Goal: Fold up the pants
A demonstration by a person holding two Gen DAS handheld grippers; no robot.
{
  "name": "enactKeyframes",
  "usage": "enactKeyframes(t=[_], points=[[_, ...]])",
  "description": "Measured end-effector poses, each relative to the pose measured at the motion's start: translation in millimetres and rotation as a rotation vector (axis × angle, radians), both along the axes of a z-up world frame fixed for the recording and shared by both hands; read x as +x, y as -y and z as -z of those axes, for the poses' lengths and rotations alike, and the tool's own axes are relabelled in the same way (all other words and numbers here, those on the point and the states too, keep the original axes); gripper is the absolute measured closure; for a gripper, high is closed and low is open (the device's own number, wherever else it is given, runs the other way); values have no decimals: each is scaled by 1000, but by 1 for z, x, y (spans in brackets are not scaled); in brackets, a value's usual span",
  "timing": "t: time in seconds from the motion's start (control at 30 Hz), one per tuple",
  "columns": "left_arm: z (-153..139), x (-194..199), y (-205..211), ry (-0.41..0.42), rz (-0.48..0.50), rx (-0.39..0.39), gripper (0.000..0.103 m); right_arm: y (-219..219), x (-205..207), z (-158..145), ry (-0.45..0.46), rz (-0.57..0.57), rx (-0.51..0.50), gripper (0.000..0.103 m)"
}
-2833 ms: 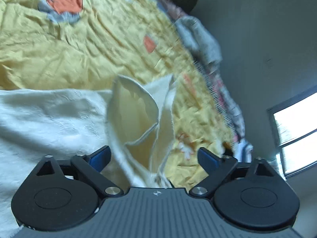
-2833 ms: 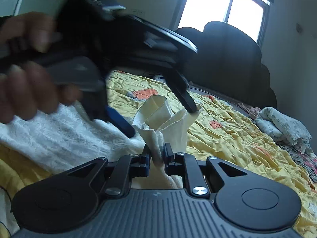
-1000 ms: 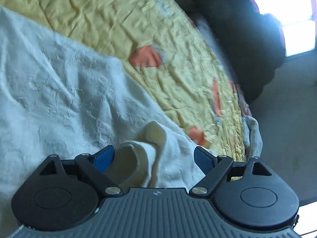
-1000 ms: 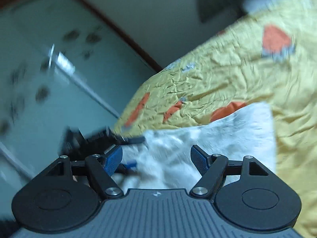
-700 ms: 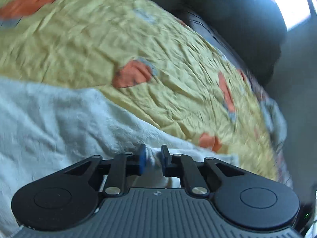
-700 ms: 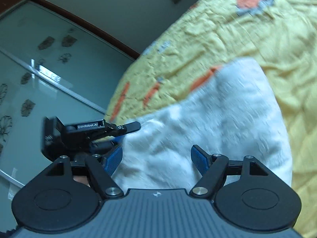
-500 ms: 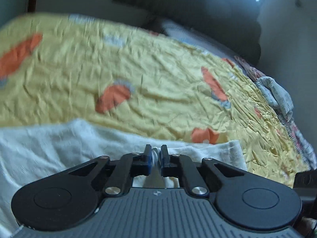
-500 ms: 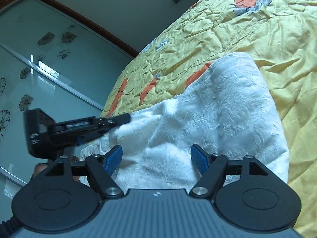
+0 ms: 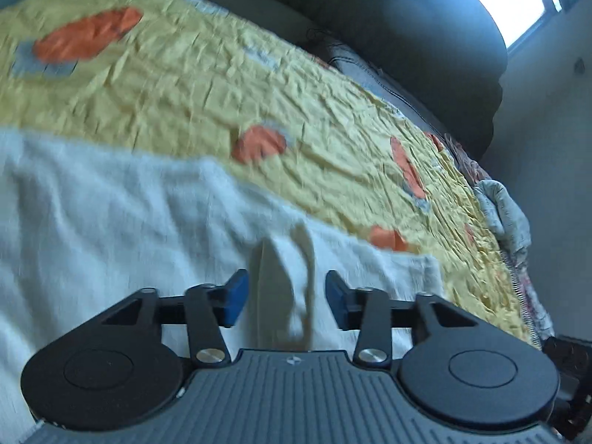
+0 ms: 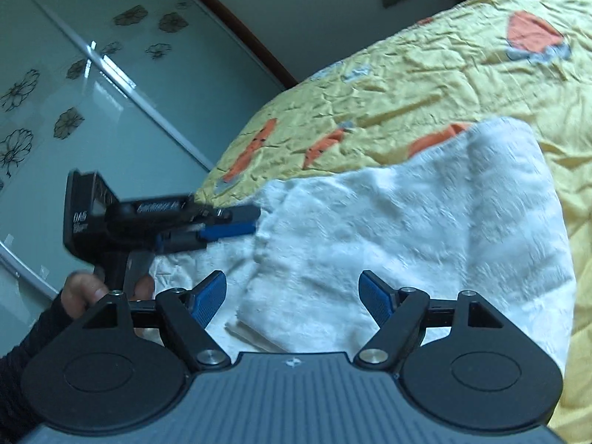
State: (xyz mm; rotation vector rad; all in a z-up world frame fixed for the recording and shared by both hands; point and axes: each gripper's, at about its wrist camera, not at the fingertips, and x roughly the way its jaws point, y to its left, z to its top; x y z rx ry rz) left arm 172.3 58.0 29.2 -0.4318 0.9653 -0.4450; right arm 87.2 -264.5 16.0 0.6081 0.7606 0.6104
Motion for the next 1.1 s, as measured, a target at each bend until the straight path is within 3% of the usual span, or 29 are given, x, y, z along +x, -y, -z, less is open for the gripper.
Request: enactKeyframes(t=[0.13, 0.3, 0.33, 0.37, 0.43, 0.67, 0.8, 0.87, 0.9, 1.0, 1.1], points=[[21, -16, 3, -114, 22, -57, 48, -2, -5, 2, -11, -6, -6, 24], [20, -20, 16, -120, 62, -78, 45, 1, -18, 6, -28, 12, -5, 24], [19, -19, 19, -114, 72, -71, 51, 4, -21, 6, -27, 19, -2, 24], [18, -19, 23, -103, 88, -52, 70, 6, -25, 6, -26, 27, 4, 24], [17, -19, 31, -88, 118, 12, 90, 11, -30, 6, -25, 40, 12, 24], [-7, -41, 22, -15, 95, 94, 90, 25, -49, -2, 3, 39, -51, 24], [19, -44, 7, -97, 76, 102, 89, 27, -52, 12, -21, 9, -93, 23], [14, -42, 4, -101, 61, 96, 69, 30, -52, 18, -33, 17, -89, 23], [6, -41, 5, -93, 54, 119, 66, 31, -54, 16, -29, 21, -89, 23], [-27, -42, 7, 21, 47, 190, 66, 34, -60, 5, -6, 39, -76, 23], [-61, -45, 11, 145, 28, 106, 56, 35, -61, -5, 33, 48, -12, 23]])
